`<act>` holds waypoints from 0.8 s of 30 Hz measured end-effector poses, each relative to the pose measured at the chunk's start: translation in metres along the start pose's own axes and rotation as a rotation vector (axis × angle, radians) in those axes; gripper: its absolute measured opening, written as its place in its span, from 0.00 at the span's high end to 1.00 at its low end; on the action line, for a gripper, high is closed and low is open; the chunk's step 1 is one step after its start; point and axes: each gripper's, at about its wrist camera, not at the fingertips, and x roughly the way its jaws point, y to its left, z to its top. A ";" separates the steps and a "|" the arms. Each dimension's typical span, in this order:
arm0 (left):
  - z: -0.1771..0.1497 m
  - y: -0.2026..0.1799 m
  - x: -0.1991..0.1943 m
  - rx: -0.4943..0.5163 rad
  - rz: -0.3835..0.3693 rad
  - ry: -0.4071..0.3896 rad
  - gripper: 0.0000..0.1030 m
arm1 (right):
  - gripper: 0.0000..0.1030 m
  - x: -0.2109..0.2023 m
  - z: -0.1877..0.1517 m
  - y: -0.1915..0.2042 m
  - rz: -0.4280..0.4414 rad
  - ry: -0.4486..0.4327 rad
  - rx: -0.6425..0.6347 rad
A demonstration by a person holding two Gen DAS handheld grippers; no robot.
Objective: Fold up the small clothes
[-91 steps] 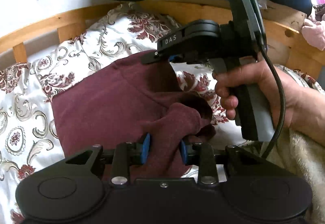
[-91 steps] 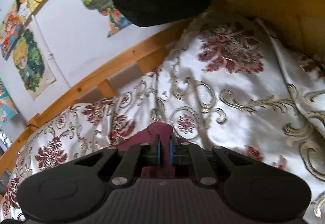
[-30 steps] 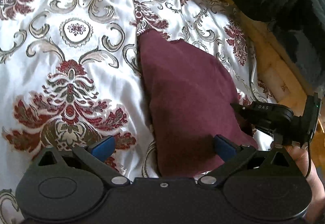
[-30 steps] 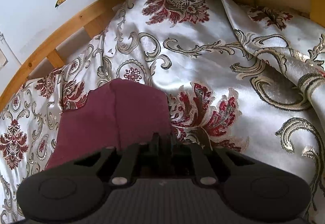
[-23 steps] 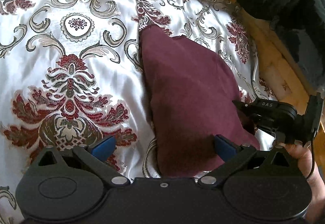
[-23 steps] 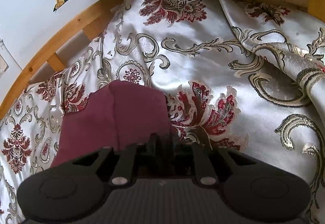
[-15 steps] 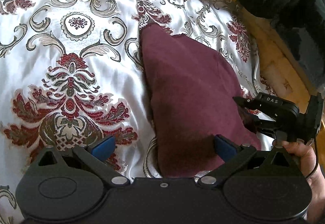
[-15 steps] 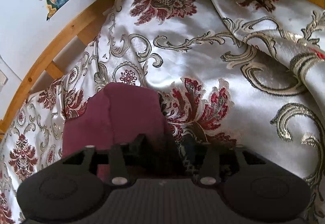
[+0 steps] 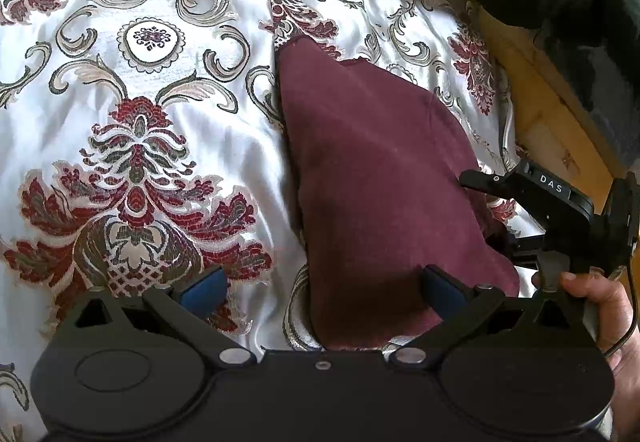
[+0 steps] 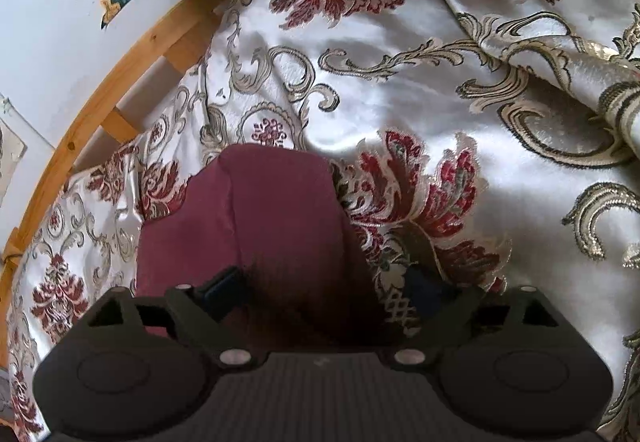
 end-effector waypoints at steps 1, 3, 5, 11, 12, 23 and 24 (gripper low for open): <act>0.000 0.000 0.000 -0.001 0.000 0.000 0.01 | 0.10 0.000 0.000 0.001 -0.004 0.004 -0.009; 0.000 0.000 0.000 -0.001 0.000 0.000 0.01 | 0.07 0.002 -0.001 0.003 -0.004 0.019 -0.024; 0.000 0.000 0.000 0.000 0.000 0.000 0.01 | 0.03 0.006 -0.003 0.005 0.013 0.054 -0.037; 0.001 -0.001 0.000 -0.002 0.000 0.001 0.01 | 0.16 0.006 -0.004 0.008 0.004 0.068 -0.058; 0.001 0.000 0.000 -0.002 0.000 0.002 0.01 | 0.20 0.005 -0.004 0.007 0.008 0.066 -0.052; 0.000 -0.002 -0.006 -0.008 -0.042 -0.051 0.01 | 0.55 0.002 -0.004 0.012 0.049 0.058 -0.082; 0.000 -0.003 -0.009 -0.010 -0.064 -0.071 0.02 | 0.56 0.001 -0.004 0.013 0.049 0.052 -0.089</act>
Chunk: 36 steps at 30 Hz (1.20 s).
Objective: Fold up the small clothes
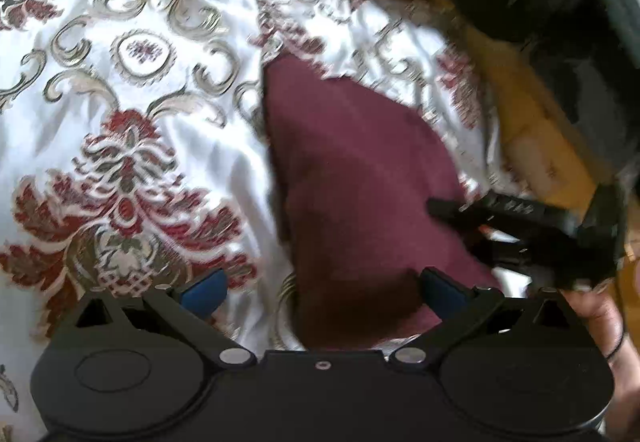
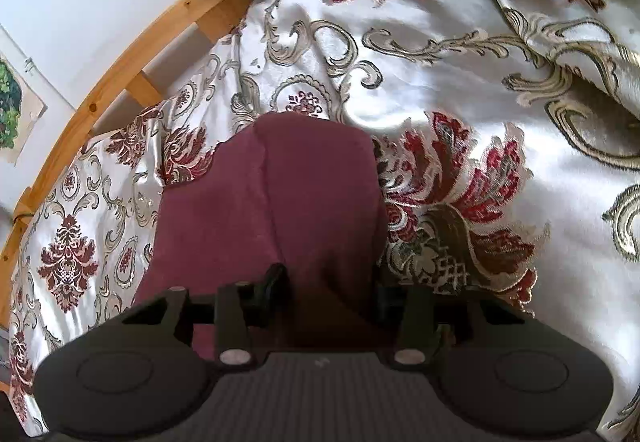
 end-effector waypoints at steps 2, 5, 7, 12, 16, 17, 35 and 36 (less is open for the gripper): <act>0.000 -0.001 -0.006 -0.006 -0.053 -0.047 0.02 | 0.62 -0.003 0.000 0.006 -0.002 -0.024 -0.028; 0.001 -0.003 -0.011 -0.003 -0.109 -0.100 0.02 | 0.66 -0.010 -0.003 0.024 -0.020 -0.070 -0.142; 0.001 -0.004 -0.009 -0.003 -0.112 -0.098 0.03 | 0.67 -0.014 -0.008 0.043 -0.040 -0.107 -0.262; -0.004 0.000 0.006 -0.030 -0.094 -0.038 0.11 | 0.67 -0.014 -0.027 0.082 -0.108 -0.152 -0.519; -0.006 0.007 0.012 -0.055 -0.092 -0.009 0.16 | 0.57 -0.012 -0.022 0.076 -0.100 -0.130 -0.453; -0.006 0.009 0.012 -0.064 -0.096 -0.005 0.17 | 0.52 -0.012 -0.018 0.069 -0.092 -0.125 -0.410; -0.010 0.009 0.015 -0.063 -0.101 0.017 0.25 | 0.89 -0.009 0.008 0.056 0.049 -0.341 -0.441; -0.011 0.008 0.015 -0.060 -0.099 0.017 0.25 | 0.89 -0.007 0.004 0.063 0.047 -0.335 -0.494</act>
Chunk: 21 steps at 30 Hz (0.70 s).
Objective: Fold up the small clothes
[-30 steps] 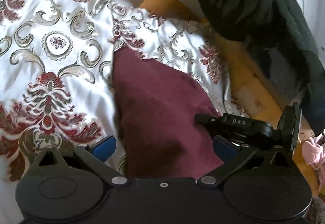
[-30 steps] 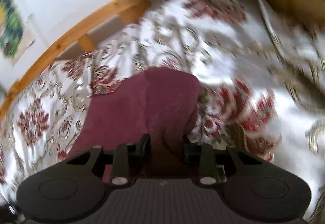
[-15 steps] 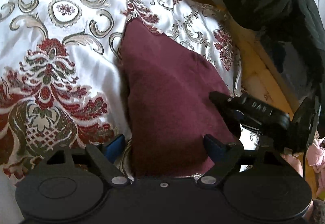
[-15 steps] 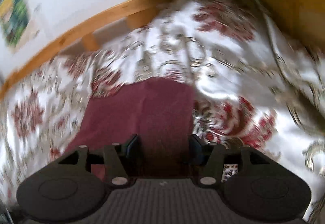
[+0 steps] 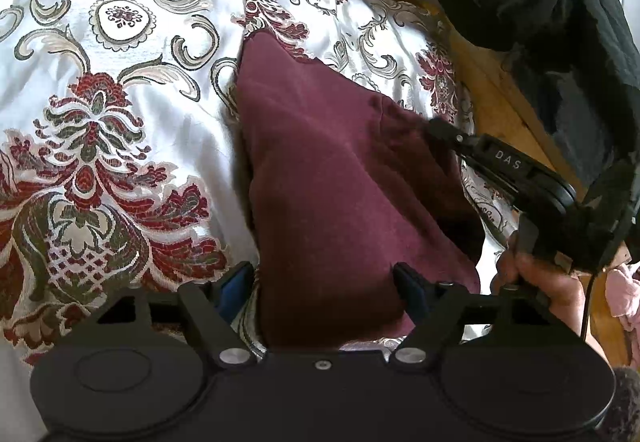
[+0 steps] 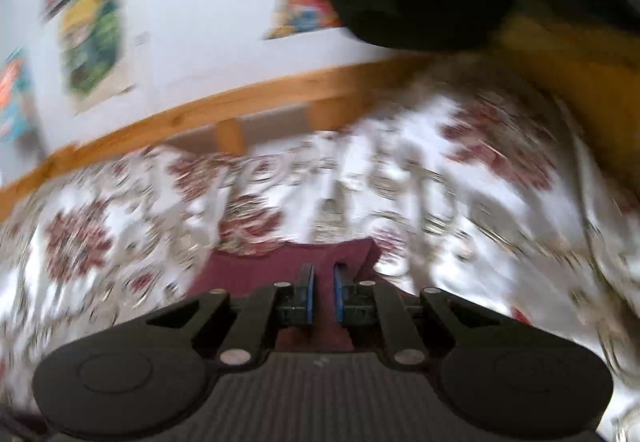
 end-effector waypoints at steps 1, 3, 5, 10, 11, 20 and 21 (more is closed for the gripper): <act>-0.001 0.000 0.000 0.002 0.001 0.000 0.25 | 0.89 0.002 -0.002 0.005 -0.009 0.015 -0.033; -0.001 -0.001 -0.001 0.006 0.003 -0.001 0.26 | 0.89 0.008 -0.005 0.007 -0.061 0.061 -0.059; -0.001 -0.002 -0.001 0.007 0.003 -0.001 0.26 | 0.88 0.014 -0.005 -0.005 -0.131 0.108 -0.006; -0.002 -0.003 0.000 0.018 0.008 0.006 0.29 | 0.50 0.008 -0.011 -0.054 -0.137 0.145 0.315; -0.002 -0.003 -0.001 0.021 0.011 0.006 0.30 | 0.49 0.008 -0.014 -0.062 -0.118 0.146 0.373; -0.004 -0.002 -0.002 0.006 0.010 0.003 0.29 | 0.36 0.027 -0.036 -0.094 -0.039 0.234 0.616; -0.003 -0.001 -0.002 0.002 0.010 0.005 0.28 | 0.35 0.028 -0.037 -0.093 -0.041 0.236 0.616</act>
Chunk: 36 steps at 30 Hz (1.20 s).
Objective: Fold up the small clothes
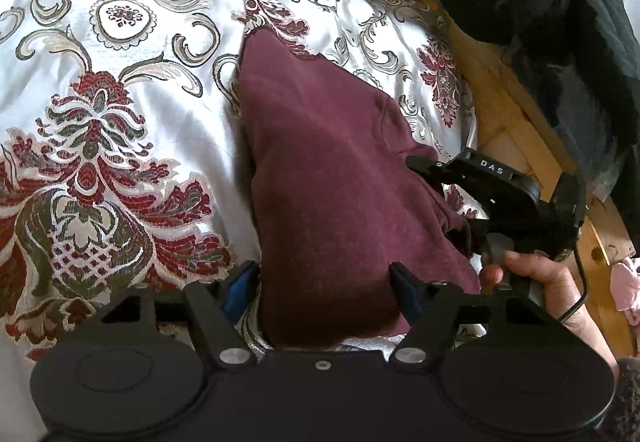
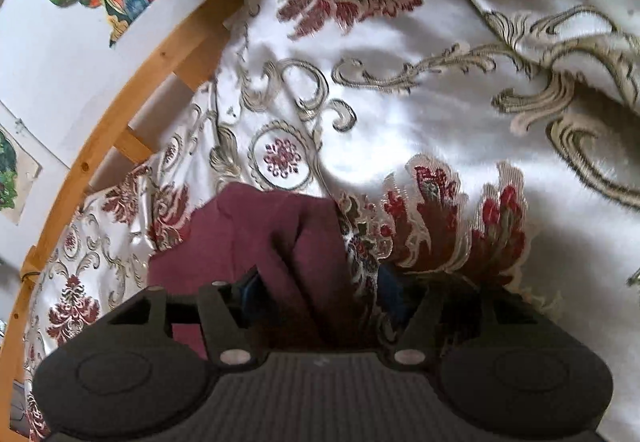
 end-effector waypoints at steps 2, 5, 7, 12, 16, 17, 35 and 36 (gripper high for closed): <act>0.000 0.001 0.000 -0.007 0.000 0.002 0.28 | 0.32 0.000 -0.003 0.000 0.004 0.000 0.001; 0.000 0.001 0.000 -0.006 0.001 0.003 0.28 | 0.26 -0.002 -0.005 -0.001 0.041 0.004 0.041; 0.000 0.000 0.001 -0.006 0.002 0.004 0.28 | 0.24 -0.003 -0.005 -0.003 0.072 0.011 0.074; 0.001 0.001 0.002 -0.010 0.000 0.006 0.28 | 0.22 0.000 -0.005 0.000 0.082 0.027 0.068; 0.001 0.001 0.002 -0.010 0.000 0.007 0.28 | 0.36 0.001 -0.007 0.008 0.037 0.030 0.004; 0.001 0.001 0.002 -0.010 0.000 0.007 0.28 | 0.42 0.001 -0.007 0.009 0.037 0.032 -0.003; 0.012 0.021 -0.003 -0.201 -0.108 -0.075 0.40 | 0.59 -0.002 -0.010 0.019 0.025 0.023 -0.082; 0.012 0.019 -0.003 -0.182 -0.096 -0.070 0.41 | 0.61 -0.003 -0.011 0.024 0.021 0.014 -0.110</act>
